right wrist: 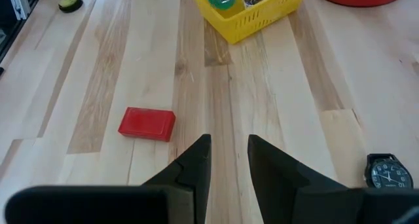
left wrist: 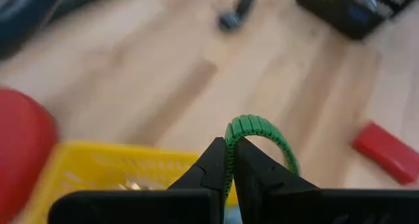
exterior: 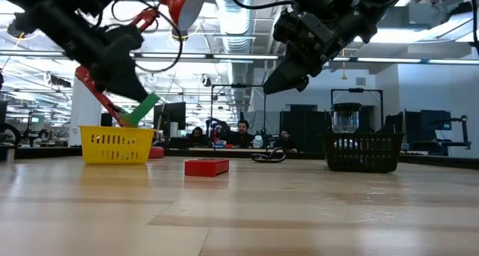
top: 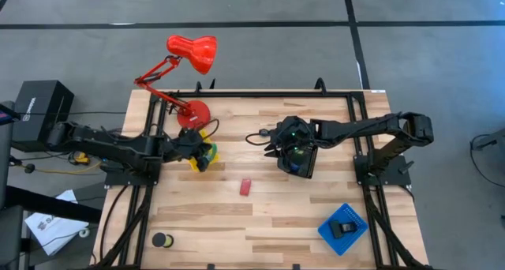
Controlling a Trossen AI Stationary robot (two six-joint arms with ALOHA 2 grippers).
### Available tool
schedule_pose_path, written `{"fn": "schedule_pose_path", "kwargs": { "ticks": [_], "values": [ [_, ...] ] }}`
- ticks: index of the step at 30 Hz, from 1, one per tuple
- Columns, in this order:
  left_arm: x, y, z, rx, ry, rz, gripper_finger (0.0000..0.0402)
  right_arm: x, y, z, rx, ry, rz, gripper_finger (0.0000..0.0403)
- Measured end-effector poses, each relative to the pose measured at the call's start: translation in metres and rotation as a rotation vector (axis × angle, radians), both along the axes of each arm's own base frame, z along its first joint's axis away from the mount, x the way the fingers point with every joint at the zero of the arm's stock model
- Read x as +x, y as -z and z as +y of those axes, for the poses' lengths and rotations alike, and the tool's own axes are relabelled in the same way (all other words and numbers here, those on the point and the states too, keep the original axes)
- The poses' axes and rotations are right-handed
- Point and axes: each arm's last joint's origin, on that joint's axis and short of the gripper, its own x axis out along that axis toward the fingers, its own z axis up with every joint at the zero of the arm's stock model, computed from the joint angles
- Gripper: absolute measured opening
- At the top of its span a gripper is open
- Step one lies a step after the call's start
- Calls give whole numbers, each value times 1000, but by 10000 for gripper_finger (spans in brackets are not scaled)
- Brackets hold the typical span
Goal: Pick & Place Office items
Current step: Put the green wristwatch into the yellow bin, then put the red digital timer into the blue bin
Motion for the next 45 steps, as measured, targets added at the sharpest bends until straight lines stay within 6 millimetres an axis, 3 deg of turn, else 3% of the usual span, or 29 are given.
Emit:
{"fn": "schedule_pose_path", "kwargs": {
  "ticks": [6, 15, 30, 45],
  "values": [
    [-6, 12, 0, -49, 11, 61, 14, 0, 0, 0, 0, 0, -1, 93],
    [-7, 12, 6, -82, -61, 39, 49, 0, 0, 0, 0, 0, -1, 93],
    [-7, 12, 7, -76, -106, 27, 133, 0, -1, 0, -1, 0, -8, 93],
    [3, -4, 7, -76, -103, -168, 131, 3, -3, 1, -6, -4, -42, 93]
  ]
}}
